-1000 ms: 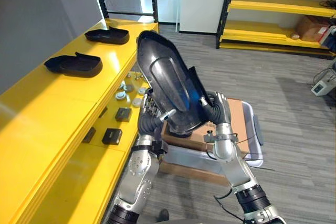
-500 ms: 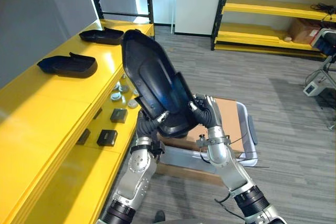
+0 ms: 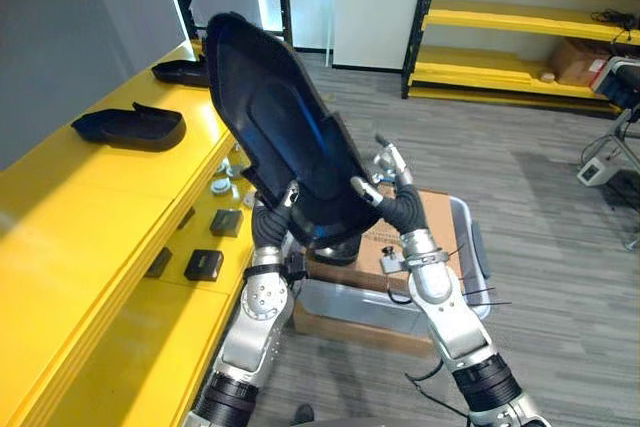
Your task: Walk over and take plastic housings, then place them on the shelf
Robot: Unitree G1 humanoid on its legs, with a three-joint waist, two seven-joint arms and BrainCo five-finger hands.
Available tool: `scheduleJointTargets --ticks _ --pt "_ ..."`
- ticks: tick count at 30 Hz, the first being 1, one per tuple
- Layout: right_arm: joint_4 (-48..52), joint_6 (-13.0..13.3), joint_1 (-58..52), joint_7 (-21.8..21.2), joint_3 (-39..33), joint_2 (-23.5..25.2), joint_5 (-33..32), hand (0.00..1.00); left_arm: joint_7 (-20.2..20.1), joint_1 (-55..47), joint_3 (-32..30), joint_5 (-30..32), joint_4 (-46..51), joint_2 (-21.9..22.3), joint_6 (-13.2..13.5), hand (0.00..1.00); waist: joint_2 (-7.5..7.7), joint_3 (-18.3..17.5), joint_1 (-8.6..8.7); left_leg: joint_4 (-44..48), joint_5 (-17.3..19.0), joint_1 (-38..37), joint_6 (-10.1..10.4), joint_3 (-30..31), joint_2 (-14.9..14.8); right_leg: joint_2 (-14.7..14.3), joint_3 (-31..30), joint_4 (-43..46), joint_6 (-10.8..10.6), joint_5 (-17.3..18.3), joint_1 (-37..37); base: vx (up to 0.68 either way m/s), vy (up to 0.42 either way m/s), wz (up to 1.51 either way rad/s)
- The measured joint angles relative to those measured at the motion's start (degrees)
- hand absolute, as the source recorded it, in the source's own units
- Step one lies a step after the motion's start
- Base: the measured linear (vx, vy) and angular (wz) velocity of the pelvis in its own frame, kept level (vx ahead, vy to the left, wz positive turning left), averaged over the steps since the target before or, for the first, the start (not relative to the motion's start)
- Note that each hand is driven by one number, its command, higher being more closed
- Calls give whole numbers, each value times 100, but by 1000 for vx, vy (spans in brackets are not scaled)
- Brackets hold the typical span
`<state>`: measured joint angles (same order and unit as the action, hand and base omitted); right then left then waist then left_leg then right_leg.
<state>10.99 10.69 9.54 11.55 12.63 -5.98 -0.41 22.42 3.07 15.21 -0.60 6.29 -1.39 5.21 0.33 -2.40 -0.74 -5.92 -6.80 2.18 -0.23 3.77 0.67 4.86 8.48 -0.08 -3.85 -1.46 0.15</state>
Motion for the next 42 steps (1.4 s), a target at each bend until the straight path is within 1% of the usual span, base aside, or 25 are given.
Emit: scheduleJointTargets --ticks 2,6,7,9,11,15,16,17,18,20,21,23,24,26,30,32,33,35,36,37,38,39,40,41,42 --pt "367 273 -16 -3 -645 287 -556 0 8 -249 -291 147 -20 47 -62 100 -15 -7 18 -1 26 -8 33 -45 -11 -6 -36 -2 0 0 6 -18 -13 -7" --pt "615 691 -123 80 -1812 333 -1328 0 6 -727 -688 169 -166 -67 -247 100 -19 -10 37 -2 31 -13 38 -73 -13 -4 -48 -11 -1 0 7 -1 -2 -2" --pt "600 723 -230 94 -2123 337 -1625 0 11 -825 -771 169 -189 -63 -299 100 -19 -10 38 -2 31 -11 38 -78 -13 -4 -47 -16 -1 0 9 0 0 0" --pt "378 858 -442 111 -2619 346 -2099 0 13 -905 -954 152 -188 -32 -303 100 -19 -10 46 -3 32 -11 39 -86 -13 -3 -47 -19 0 0 8 0 0 0" --pt "20 912 -552 194 -2993 363 -2361 0 3 -905 -1054 141 -175 3 -302 100 -19 -9 65 -3 32 -11 39 -89 -13 -3 -48 -25 0 -1 9 0 0 0" --pt "-1064 911 -709 485 -3659 358 -2442 0 0 -941 -1224 124 -130 36 -298 100 -27 -4 150 -3 33 -2 40 -98 -16 -4 -51 -47 1 -2 17 1 -2 -1" --pt "-1509 887 -808 544 -3754 355 -2434 0 -7 -959 -1265 124 -103 53 -290 100 -32 -1 157 -3 45 -2 58 -113 -23 -7 -64 -57 3 -4 19 9 -12 -7" --pt "-1945 796 -930 619 -3882 350 -2388 0 -21 -965 -1323 122 -80 78 -285 100 -46 7 161 -2 54 0 69 -133 -31 -11 -77 -77 7 -7 20 10 -13 -7" --pt "-2180 737 -1003 629 -3905 339 -2356 0 -34 -989 -1351 120 -29 88 -286 100 -52 8 164 -2 57 5 70 -139 -35 -11 -78 -87 8 -9 21 24 -15 -9" --pt "-3193 356 -1368 548 -3918 286 -2166 0 -121 -1107 -1350 119 218 62 -214 100 -55 12 161 0 90 35 109 -167 -72 -20 -103 -158 66 -66 19 36 -21 -7" --pt "-3450 283 -1445 533 -3922 285 -2142 0 -123 -1114 -1350 120 273 56 -210 100 -63 17 159 0 90 50 110 -161 -79 -29 -98 -179 79 -79 20 40 -34 -1" --pt "-4402 1 -1683 275 -3913 279 -2075 0 -250 -1121 -1351 120 414 62 -153 100 -99 41 158 1 96 87 119 -151 -107 -62 -89 -215 48 -113 26 37 -38 3" --pt "-4639 -29 -1732 202 -3904 281 -2032 0 -286 -1138 -1349 119 474 62 -148 100 -103 48 158 1 103 87 129 -146 -114 -68 -84 -214 54 -112 24 35 -36 2" --pt "-5382 -168 -1909 -93 -3850 289 -1902 0 -460 -1281 -1328 105 677 68 -28 100 -109 72 160 2 104 87 130 -133 -139 -92 -67 -213 73 -99 15 39 -36 2" --pt "-6035 -315 -2030 -424 -3670 299 -1694 0 -682 -1370 -1218 -4 748 89 30 100 -112 172 162 3 103 83 131 -30 -147 -107 29 -197 89 -65 -62 9 -30 13" --pt "-6222 -377 -2074 -529 -3439 335 -1634 0 -744 -1375 -1099 -119 799 113 30 100 -88 286 152 5 109 79 141 191 -119 -94 254 -133 69 43 -149 -40 -37 58" --pt "-6283 -426 -2068 -560 -3291 348 -1548 0 -787 -1421 -1013 -120 916 129 31 100 -89 405 136 40 88 78 160 420 -75 -61 478 90 77 172 -150 -12 -28 98" --pt "-6281 -451 -2066 -560 -3147 417 -1459 0 -868 -1457 -910 -143 1118 182 32 100 -77 628 136 334 90 277 171 896 78 98 1042 590 54 488 -148 -46 -19 162" --pt "-6266 -453 -2045 -556 -3002 453 -1435 0 -867 -1467 -857 -190 1278 217 43 100 -74 724 77 602 157 508 164 1278 236 276 1519 978 29 734 -97 -54 0 177" --pt "-6240 -453 -2025 -551 -2960 454 -1404 0 -862 -1469 -856 -230 1348 227 43 100 -65 744 59 707 194 620 148 1337 275 338 1690 1103 18 814 -65 -59 13 198" --pt "-6109 -452 -1977 -549 -2935 481 -1337 0 -856 -1447 -838 -336 1479 242 82 100 -101 826 -8 935 321 879 126 1224 301 447 2141 1272 -7 936 -84 -43 10 152" --pt "-6047 -448 -1935 -546 -2929 486 -1304 0 -848 -1439 -849 -363 1529 258 102 100 -107 847 -10 1012 401 991 80 1093 296 513 2375 1325 -31 976 -103 -34 19 190" --pt "-5957 -447 -1843 -531 -2828 484 -1251 0 -833 -1442 -880 -408 1609 308 159 100 -106 893 -41 1178 427 1186 60 580 175 638 2748 1430 -41 1034 -110 -19 49 175" --pt "-5871 -444 -1723 -532 -2787 409 -1215 0 -833 -1422 -904 -451 1637 355 209 100 -196 918 -67 1489 545 1416 -108 -253 -75 750 3111 1644 -84 1161 -193 -11 46 167" --pt "-5825 -445 -1692 -531 -2778 393 -1208 0 -836 -1424 -899 -465 1636 412 214 100 -214 942 -54 1606 568 1444 -141 -657 -186 789 3295 1746 -157 1225 -299 -9 46 166"
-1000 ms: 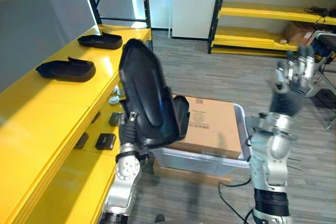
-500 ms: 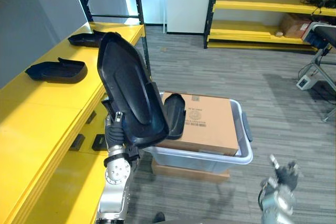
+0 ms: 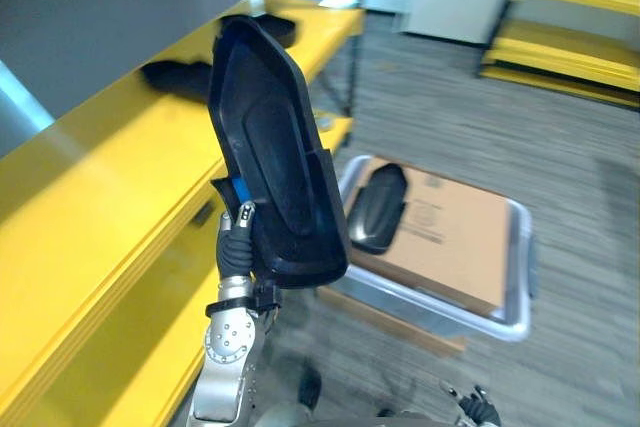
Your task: Walk over and take plastic housings, then place them on the shelf
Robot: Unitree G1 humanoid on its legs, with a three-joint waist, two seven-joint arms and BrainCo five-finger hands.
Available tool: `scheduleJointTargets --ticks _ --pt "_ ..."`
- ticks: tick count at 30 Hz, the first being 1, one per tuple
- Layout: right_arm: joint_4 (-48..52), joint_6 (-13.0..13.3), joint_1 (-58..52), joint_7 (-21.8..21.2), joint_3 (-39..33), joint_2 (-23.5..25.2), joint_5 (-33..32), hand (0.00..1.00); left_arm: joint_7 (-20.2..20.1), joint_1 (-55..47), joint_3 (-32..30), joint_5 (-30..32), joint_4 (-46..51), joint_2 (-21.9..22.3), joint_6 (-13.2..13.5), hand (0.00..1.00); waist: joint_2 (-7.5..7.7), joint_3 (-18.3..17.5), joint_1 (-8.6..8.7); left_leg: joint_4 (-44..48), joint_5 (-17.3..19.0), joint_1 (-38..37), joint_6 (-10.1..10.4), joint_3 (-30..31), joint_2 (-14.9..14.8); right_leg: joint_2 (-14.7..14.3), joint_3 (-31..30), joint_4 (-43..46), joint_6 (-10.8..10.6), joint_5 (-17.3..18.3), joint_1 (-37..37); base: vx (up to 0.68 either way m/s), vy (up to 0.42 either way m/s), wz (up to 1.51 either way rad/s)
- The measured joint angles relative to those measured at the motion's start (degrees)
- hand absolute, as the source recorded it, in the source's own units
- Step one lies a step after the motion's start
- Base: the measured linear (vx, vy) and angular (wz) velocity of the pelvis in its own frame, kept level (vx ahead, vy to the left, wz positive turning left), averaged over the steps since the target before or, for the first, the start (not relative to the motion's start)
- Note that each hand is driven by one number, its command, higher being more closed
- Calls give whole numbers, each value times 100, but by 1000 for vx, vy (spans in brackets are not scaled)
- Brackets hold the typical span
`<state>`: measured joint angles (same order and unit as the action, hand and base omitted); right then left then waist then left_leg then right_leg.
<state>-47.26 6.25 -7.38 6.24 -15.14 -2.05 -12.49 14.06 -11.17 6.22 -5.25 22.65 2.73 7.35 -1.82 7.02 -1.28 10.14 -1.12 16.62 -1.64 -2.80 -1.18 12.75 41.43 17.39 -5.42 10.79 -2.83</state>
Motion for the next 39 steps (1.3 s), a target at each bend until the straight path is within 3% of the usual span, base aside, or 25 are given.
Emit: scheduleJointTargets --ticks 2,4,5,6,9,10,11,12,13,15,18,20,22,24,25,27,28,34,39 --pt "114 7 4 -7 164 -33 71 0 -6 -39 75 -28 -1 55 17 100 58 4 -21 128 139 -103 -182 -994 -154 207 670 3 -128 76 -420 50 35 151" --pt "110 7 28 -34 221 -18 153 0 -23 -8 105 -43 -6 57 87 100 128 27 -97 357 359 -38 -160 -1686 -312 323 1057 -200 -205 51 -646 98 95 111" --pt "97 3 43 -54 231 19 186 0 -30 0 110 -67 -14 49 138 100 13 -11 -126 730 385 122 -279 -1924 -465 348 1235 -148 -287 103 -733 103 112 93" --pt "53 -12 52 -64 230 36 186 0 -35 11 109 -76 -53 69 158 100 38 -16 -130 779 441 146 -305 -1865 -384 375 1268 -99 -369 151 -753 107 126 68" --pt "-86 -70 98 -145 270 206 308 0 -46 8 115 -97 -207 48 161 100 221 -30 -175 842 665 150 -350 -1710 -2 579 1283 -37 -314 127 -867 160 146 52" --pt "-76 -104 95 -144 270 214 374 0 -63 7 149 -97 -309 46 151 100 244 -25 -230 1046 854 131 -436 -1693 61 771 1205 291 -168 137 -893 252 188 21" --pt "-77 -153 84 -146 273 211 415 0 -70 5 257 -96 -365 18 98 100 244 -21 -249 1233 1012 68 -564 -1564 123 992 862 888 302 152 -787 260 184 26" --pt "-78 -174 76 -148 279 217 417 0 -87 12 322 -95 -382 -5 72 100 244 -21 -233 1282 1099 -6 -582 -1508 139 1084 513 1253 559 159 -676 221 144 34" --pt "-86 -185 66 -148 308 232 417 0 -113 38 410 -93 -426 -61 64 100 258 -26 -187 1296 1208 -117 -470 -1435 144 1049 -211 1640 628 299 -427 178 77 39" --pt "-87 -183 105 -149 540 259 417 0 -117 167 478 -91 -546 -179 65 100 333 -66 -122 1089 1226 -437 -436 -1258 158 653 -1567 1829 276 528 235 206 86 38" --pt "-92 -177 96 -148 669 285 417 0 -100 315 533 -87 -699 -205 69 100 371 -91 -80 998 1229 -704 -427 -1053 180 274 -2132 1326 185 566 797 178 36 37" --pt "-93 -180 60 -148 690 303 418 0 -18 409 569 -77 -761 -200 75 100 385 -98 36 1020 1256 -804 -381 -776 242 27 -2616 969 130 552 1034 153 -38 85" --pt "-75 -180 -66 -141 688 294 418 0 60 411 608 -68 -760 -192 80 100 478 -154 55 1059 1331 -876 -267 -439 390 -116 -3160 623 -51 417 1232 139 -97 102" --pt "-77 -188 -179 -142 696 332 417 0 103 405 686 -69 -751 -188 85 100 612 -243 18 1090 1408 -897 -216 -238 493 -83 -3113 441 -62 231 1209 128 -173 78" --pt "-76 -204 -222 -144 701 391 415 0 110 367 691 -69 -744 -181 143 100 655 -290 15 1145 1483 -894 -128 -96 484 -101 -3009 341 -6 -26 1107 201 -263 74" --pt "-75 -218 -213 -145 702 430 413 0 108 362 709 -73 -743 -176 206 100 633 -313 -5 1281 1592 -848 26 79 313 -278 -2751 66 62 -327 901 160 -223 40" --pt "-69 -217 -191 -145 702 446 412 0 102 368 726 -75 -744 -172 207 100 698 -373 1 1270 1593 -818 95 153 195 -410 -2635 -68 109 -404 847 148 -230 18" --pt "-34 -212 -199 -139 597 381 413 0 25 379 950 -76 -768 -157 189 100 680 -418 51 694 1249 -966 501 361 -11 -687 -2402 -518 304 -486 717 165 -199 12" --pt "-101 -206 -209 -146 555 346 426 0 -13 476 928 -4 -985 -133 182 100 649 -556 44 174 1043 -1222 460 355 -48 -797 -2427 -880 421 -580 562 54 -52 0"
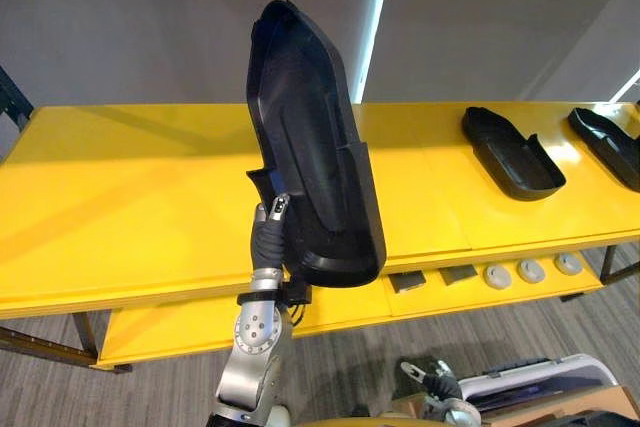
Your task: Walk over and take plastic housings, then place them on the shelf
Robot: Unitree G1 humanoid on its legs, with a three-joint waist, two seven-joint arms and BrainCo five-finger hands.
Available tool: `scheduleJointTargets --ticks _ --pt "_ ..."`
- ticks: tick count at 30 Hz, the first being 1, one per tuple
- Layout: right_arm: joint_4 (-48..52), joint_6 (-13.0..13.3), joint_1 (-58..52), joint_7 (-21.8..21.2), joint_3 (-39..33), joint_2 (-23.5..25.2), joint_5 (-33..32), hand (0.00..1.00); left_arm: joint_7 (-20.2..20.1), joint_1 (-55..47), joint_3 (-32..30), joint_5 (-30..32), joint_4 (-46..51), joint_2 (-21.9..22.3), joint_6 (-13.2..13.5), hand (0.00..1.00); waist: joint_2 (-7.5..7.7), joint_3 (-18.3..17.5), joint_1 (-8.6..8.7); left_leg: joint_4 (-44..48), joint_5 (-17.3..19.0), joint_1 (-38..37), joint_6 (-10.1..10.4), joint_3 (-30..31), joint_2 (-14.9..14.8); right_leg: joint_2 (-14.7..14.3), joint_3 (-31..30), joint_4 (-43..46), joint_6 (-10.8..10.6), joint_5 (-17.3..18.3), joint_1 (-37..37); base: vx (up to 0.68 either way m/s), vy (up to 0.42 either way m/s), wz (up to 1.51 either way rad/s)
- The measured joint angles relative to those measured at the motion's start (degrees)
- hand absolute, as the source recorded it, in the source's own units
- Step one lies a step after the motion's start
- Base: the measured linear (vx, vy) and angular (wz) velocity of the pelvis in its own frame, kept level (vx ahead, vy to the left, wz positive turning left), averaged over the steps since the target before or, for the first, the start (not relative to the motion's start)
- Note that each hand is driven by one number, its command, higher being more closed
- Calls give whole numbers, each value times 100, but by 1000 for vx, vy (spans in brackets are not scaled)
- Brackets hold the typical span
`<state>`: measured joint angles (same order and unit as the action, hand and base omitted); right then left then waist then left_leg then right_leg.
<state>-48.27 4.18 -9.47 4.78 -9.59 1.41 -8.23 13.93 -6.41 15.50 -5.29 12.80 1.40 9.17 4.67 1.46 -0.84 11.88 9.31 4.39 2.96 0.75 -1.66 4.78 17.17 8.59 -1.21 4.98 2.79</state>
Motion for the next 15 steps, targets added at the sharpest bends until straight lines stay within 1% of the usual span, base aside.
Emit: scheduleJointTargets --ticks 2,3,6,7,9,11,12,13,15 --pt "-35 2 3 0 0 -5 9 0 5 36 -36 71 -137 -4 -26 100 3 -12 2 -80 -78 -32 40 -3 -1 -14 -11 -82 36 -60 -27 14 -18 0" --pt "-56 0 13 1 -8 -14 51 0 9 64 -80 157 -297 -21 -34 100 -16 -22 6 -266 -179 -135 -26 -14 -6 -42 -11 -225 42 -165 -103 -19 -26 -3" --pt "-84 6 60 -3 -7 -40 117 0 47 218 -271 360 -632 -83 -157 100 -23 -38 24 -628 -391 -290 -42 -100 -5 -78 -70 -489 48 -356 -169 -72 -14 -13" --pt "-93 6 89 -3 -7 -66 131 0 121 355 -345 407 -821 -121 -212 100 -24 -38 30 -759 -504 -306 -59 -117 8 -82 -93 -596 43 -450 -160 -122 2 -10" --pt "-98 6 124 -3 -12 -93 196 0 165 551 -510 540 -1098 -170 -271 100 -23 -38 83 -936 -653 -330 -70 -142 29 -88 -137 -753 41 -583 -155 -138 4 -7" --pt "-100 15 155 -10 -9 -122 223 0 310 791 -700 661 -1395 -220 -392 100 -33 -37 172 -1146 -822 -363 -71 -178 52 -89 -185 -928 35 -746 -149 -163 5 -9" --pt "-100 18 157 -10 -9 -131 230 0 360 849 -731 671 -1468 -229 -423 100 -38 -37 184 -1213 -848 -384 -77 -188 55 -93 -199 -967 26 -781 -149 -170 6 -14" --pt "-100 21 147 -13 -8 -153 242 0 409 977 -780 719 -1629 -246 -460 100 -40 -36 190 -1348 -936 -434 -38 -226 61 -96 -243 -1021 7 -828 -146 -164 4 -13" --pt "-101 20 118 -18 -8 -191 293 0 492 1135 -899 761 -1839 -298 -509 100 -50 -32 252 -1527 -1011 -500 -35 -256 70 -107 -302 -1106 -13 -893 -142 -158 1 -13"
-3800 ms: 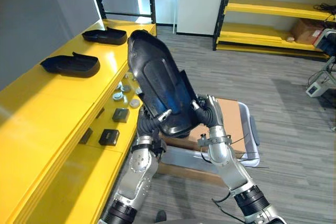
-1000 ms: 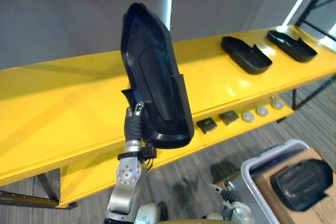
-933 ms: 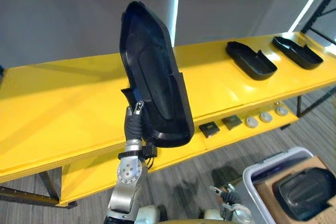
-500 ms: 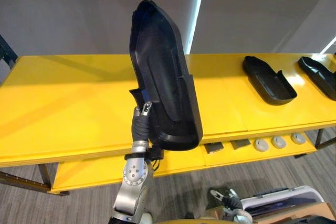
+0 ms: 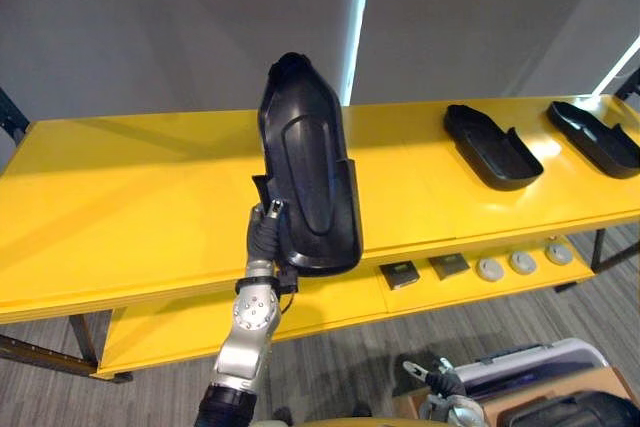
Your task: Walk over and take plastic housings, then place them on the shelf
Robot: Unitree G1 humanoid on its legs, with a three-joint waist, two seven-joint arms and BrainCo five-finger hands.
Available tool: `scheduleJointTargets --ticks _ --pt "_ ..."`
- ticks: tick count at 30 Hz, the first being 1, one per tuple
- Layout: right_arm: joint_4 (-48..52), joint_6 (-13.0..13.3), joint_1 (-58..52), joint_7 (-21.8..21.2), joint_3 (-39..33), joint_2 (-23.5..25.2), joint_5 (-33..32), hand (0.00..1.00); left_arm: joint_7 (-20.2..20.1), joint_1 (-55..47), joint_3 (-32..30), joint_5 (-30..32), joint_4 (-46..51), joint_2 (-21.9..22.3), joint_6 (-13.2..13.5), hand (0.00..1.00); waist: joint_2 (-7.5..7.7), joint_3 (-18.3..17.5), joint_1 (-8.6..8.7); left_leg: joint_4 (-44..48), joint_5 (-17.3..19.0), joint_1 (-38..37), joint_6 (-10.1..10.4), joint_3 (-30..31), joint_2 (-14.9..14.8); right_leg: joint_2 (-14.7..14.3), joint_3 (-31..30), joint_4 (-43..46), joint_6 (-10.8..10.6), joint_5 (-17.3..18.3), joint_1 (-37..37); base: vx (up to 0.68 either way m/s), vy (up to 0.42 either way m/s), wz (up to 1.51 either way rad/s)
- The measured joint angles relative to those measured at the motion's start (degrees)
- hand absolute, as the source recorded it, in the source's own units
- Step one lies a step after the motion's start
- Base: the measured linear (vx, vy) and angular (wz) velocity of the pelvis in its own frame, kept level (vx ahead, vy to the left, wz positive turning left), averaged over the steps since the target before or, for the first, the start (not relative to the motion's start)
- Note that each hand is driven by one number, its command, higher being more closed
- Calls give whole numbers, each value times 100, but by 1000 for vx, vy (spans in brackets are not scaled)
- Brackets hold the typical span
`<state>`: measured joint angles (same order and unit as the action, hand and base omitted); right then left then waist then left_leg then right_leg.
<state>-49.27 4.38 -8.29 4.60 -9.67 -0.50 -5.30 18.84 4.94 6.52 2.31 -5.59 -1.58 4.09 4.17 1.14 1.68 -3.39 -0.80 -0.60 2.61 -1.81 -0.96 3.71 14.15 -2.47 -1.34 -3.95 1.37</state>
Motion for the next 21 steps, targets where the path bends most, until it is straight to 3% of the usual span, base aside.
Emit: scheduleJointTargets --ticks 2,11,15,21 --pt "0 0 -20 -50 0 -12 57 0 124 280 -196 65 -350 -88 -66 100 -6 -5 105 -222 -52 -37 40 -46 2 -10 -15 -141 -11 -3 11 -149 -6 -7" --pt "0 -8 -60 -142 15 -156 147 0 388 1243 -732 58 -1350 -205 -386 100 -22 -11 267 -245 -67 42 63 -151 -13 -75 -181 -337 -44 -31 70 -29 -2 -10" --pt "0 -39 -22 -219 17 -187 153 0 444 1493 -942 55 -1624 -369 -496 100 -26 -9 397 -242 -145 50 117 -169 -9 -73 -201 -325 -52 -223 91 67 6 -1" --pt "0 -50 150 -235 16 -205 157 0 501 2091 -1147 46 -2340 -552 -639 100 -34 0 401 -202 -183 52 63 -215 2 -78 -262 -321 12 -270 115 83 13 -5"
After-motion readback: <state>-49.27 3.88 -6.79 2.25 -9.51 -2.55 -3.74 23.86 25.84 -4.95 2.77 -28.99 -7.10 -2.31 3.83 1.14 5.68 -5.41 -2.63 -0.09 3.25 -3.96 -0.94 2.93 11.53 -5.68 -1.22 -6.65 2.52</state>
